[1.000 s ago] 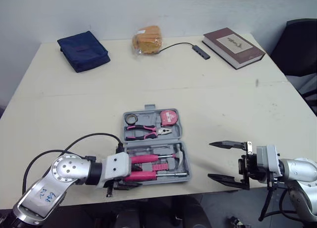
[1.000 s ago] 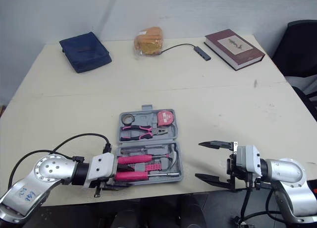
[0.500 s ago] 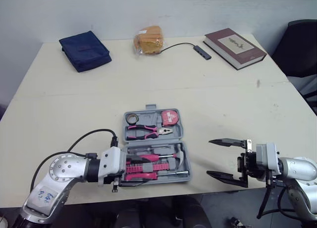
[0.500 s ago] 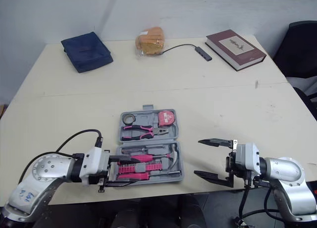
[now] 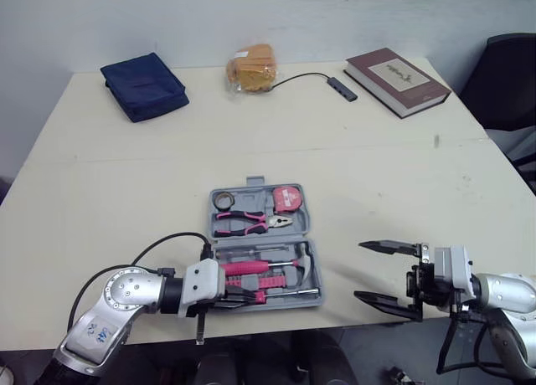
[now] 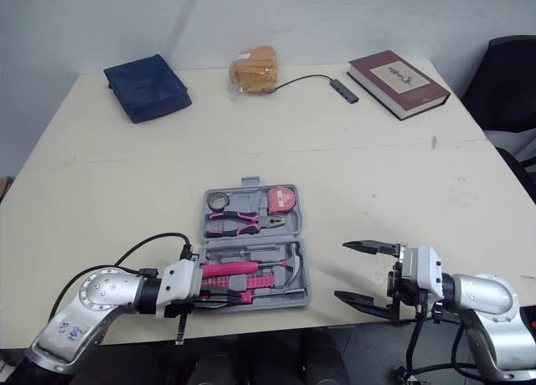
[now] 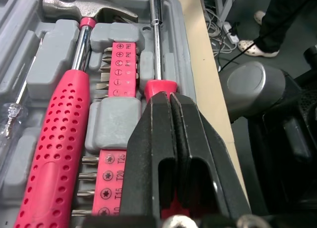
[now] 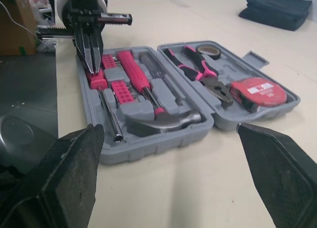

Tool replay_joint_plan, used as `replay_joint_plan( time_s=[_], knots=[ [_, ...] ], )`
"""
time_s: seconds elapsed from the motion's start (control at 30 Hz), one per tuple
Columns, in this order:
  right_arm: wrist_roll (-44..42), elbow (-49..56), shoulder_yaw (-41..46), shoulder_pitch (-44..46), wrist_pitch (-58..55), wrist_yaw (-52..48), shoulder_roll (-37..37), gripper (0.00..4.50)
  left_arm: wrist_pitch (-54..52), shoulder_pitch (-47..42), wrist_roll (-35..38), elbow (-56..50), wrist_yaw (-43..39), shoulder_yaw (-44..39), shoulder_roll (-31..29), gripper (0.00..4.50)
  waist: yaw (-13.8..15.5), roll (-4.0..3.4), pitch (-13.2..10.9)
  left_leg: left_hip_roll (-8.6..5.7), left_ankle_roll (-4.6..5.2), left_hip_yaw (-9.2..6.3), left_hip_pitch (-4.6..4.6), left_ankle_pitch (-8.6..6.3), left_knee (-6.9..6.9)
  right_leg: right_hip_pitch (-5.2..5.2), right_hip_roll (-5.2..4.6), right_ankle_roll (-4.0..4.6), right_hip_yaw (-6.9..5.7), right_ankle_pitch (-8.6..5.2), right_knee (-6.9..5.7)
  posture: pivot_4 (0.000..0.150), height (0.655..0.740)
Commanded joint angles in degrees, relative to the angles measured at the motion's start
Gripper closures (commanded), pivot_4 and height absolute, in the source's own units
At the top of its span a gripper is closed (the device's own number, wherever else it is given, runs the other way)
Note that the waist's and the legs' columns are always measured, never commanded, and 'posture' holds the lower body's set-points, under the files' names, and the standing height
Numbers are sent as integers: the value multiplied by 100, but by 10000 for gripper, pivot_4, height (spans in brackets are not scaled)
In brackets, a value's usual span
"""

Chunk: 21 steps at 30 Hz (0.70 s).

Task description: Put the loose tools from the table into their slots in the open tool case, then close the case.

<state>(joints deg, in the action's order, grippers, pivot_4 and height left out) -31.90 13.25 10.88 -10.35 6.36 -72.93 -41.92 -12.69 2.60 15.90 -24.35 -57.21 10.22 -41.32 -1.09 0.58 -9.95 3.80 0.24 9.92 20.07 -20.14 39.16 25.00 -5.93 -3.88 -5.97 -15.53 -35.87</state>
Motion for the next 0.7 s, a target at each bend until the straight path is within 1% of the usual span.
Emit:
replay_joint_plan(
  time_s=[0.03,0.13,0.17,0.27,0.37,0.43,0.47,0.5,0.53,0.57,0.6,0.7],
  knots=[
    [-29,114,209,-114,120,3,-13,0,-238,201,-483,282,188,370,-53,44803,16,-14,9,0,2,-1,-5,-1,0,-7,-1,-1,0,1,2,1500,7400],
    [-49,144,269,-170,104,-5,-39,0,-317,247,-689,335,380,542,-93,44803,61,-33,24,2,32,0,-76,-26,-14,-76,-4,-2,1,0,20,1500,7400],
    [-51,145,279,-175,101,-2,-44,0,-305,250,-734,356,421,579,-107,44803,76,-43,30,5,31,0,-88,-28,-17,-89,-4,-2,1,0,26,1500,7400],
    [-68,136,348,-215,125,-13,-62,0,-439,288,-681,295,595,563,-83,44803,107,-70,48,6,31,-3,-97,-35,-19,-101,-7,-2,6,-1,33,1500,7400],
    [-89,117,428,-186,90,78,-41,0,-242,278,-539,247,578,507,-58,44803,110,-74,50,6,34,-5,-95,-33,-19,-101,-7,-2,12,-1,33,1500,7400],
    [-78,89,526,-98,1,276,-8,0,-85,293,-291,181,527,352,21,44803,106,-74,50,6,35,-5,-95,-33,-19,-101,-7,-2,12,-1,32,1500,7400],
    [18,68,687,33,-289,763,-23,0,106,373,216,34,432,-46,150,44803,106,-73,50,6,35,-5,-94,-33,-19,-100,-8,-2,12,-1,32,1500,7400],
    [304,20,863,169,-659,1400,-89,0,87,489,869,-162,361,-534,248,44803,90,-75,47,7,34,-5,-93,-33,-19,-100,-10,-2,12,-1,32,1500,7400],
    [511,-1,975,255,-930,1850,-143,0,50,574,1316,-297,309,-872,310,44803,73,-67,43,9,34,-2,-88,-33,-18,-92,-29,-2,12,-2,29,1500,7400],
    [569,-26,1106,317,-1164,2149,-189,0,-68,660,1618,-379,293,-1193,290,44803,68,-48,32,9,33,6,-69,-32,-16,-65,-42,1,18,-3,18,1500,7400],
    [609,-31,1185,312,-1212,2221,-216,0,-170,715,1772,-411,297,-1434,231,44803,77,-39,26,8,6,2,-41,-13,-10,-37,-50,5,25,-5,4,1500,7400],
    [656,-142,1419,243,-1016,2151,-251,0,-229,848,1918,-345,291,-2065,46,44803,115,-36,23,9,-10,-23,-26,-6,-9,-33,-35,23,12,-16,3,1500,7400]
  ],
)
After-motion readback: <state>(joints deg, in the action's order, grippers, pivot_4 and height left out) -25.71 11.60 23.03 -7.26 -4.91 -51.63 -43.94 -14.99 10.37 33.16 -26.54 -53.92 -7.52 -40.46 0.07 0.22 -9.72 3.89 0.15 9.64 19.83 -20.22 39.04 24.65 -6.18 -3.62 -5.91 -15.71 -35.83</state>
